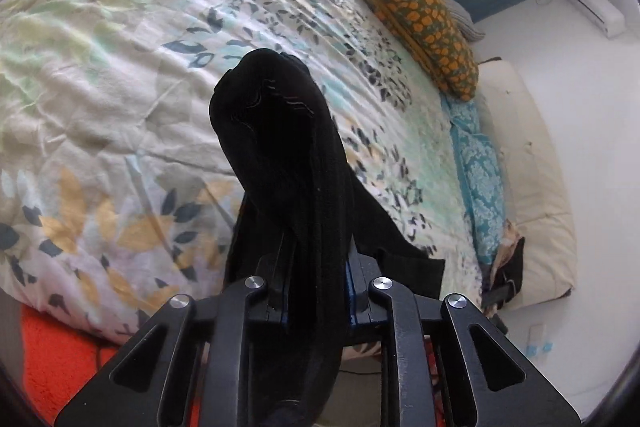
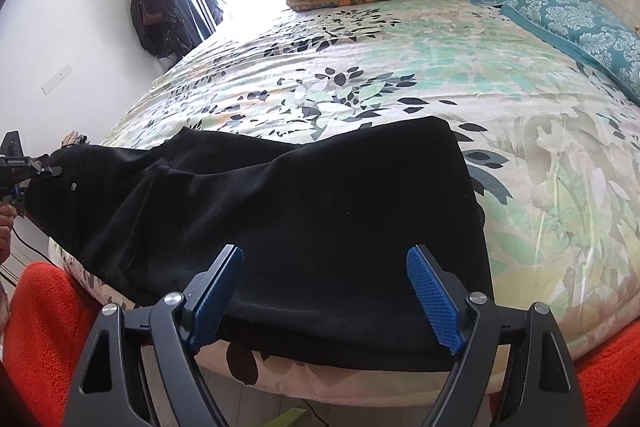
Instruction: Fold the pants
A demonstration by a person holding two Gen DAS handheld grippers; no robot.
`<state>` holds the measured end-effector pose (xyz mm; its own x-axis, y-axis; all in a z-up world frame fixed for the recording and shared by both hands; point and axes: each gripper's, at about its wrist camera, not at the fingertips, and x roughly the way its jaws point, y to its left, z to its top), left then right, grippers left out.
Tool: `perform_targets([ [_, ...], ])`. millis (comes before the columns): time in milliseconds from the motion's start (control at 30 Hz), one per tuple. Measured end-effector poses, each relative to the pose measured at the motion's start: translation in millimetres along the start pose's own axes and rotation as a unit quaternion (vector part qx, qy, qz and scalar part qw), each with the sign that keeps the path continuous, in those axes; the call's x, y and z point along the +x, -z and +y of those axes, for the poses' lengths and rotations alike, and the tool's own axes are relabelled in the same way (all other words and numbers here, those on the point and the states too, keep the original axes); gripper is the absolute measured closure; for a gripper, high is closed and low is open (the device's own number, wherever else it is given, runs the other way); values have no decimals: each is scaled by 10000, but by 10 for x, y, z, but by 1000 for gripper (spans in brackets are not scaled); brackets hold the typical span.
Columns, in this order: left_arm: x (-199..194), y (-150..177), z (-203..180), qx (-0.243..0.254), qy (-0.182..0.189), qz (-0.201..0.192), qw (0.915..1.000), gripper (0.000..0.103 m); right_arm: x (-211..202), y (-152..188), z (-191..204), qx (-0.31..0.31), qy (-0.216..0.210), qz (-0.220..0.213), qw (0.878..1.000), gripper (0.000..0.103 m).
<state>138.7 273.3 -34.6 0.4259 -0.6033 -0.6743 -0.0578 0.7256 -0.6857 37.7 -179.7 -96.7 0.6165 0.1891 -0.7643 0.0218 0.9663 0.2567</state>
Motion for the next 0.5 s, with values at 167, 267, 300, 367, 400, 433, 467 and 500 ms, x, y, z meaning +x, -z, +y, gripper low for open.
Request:
perform_targets([
  [167, 609, 430, -945, 416, 533, 453, 9967, 85, 108, -61, 163, -132, -601, 164, 9980, 19],
  [267, 1190, 646, -1295, 433, 804, 809, 9925, 85, 156, -40, 227, -137, -945, 324, 9949, 19],
  [300, 1410, 709, -1367, 405, 803, 955, 9914, 85, 169, -35, 230, -80, -1114, 379, 9930, 19],
  [367, 1829, 815, -1457, 548, 560, 1139, 9904, 84, 193, -30, 273, -108, -1568, 505, 9863, 19],
  [400, 2008, 855, -1479, 652, 402, 1181, 9900, 81, 210, -23, 309, -183, -1798, 568, 9819, 19],
  [433, 2168, 876, -1471, 700, 288, 1260, 9891, 79, 233, -14, 344, -258, -1951, 628, 9784, 19],
  [467, 2294, 889, -1454, 687, 228, 1372, 9879, 75, 258, -2, 372, -305, -2054, 645, 9761, 19],
  [500, 2372, 894, -1444, 646, 229, 1475, 9867, 70, 300, 5, 390, -302, -2211, 682, 9724, 19],
])
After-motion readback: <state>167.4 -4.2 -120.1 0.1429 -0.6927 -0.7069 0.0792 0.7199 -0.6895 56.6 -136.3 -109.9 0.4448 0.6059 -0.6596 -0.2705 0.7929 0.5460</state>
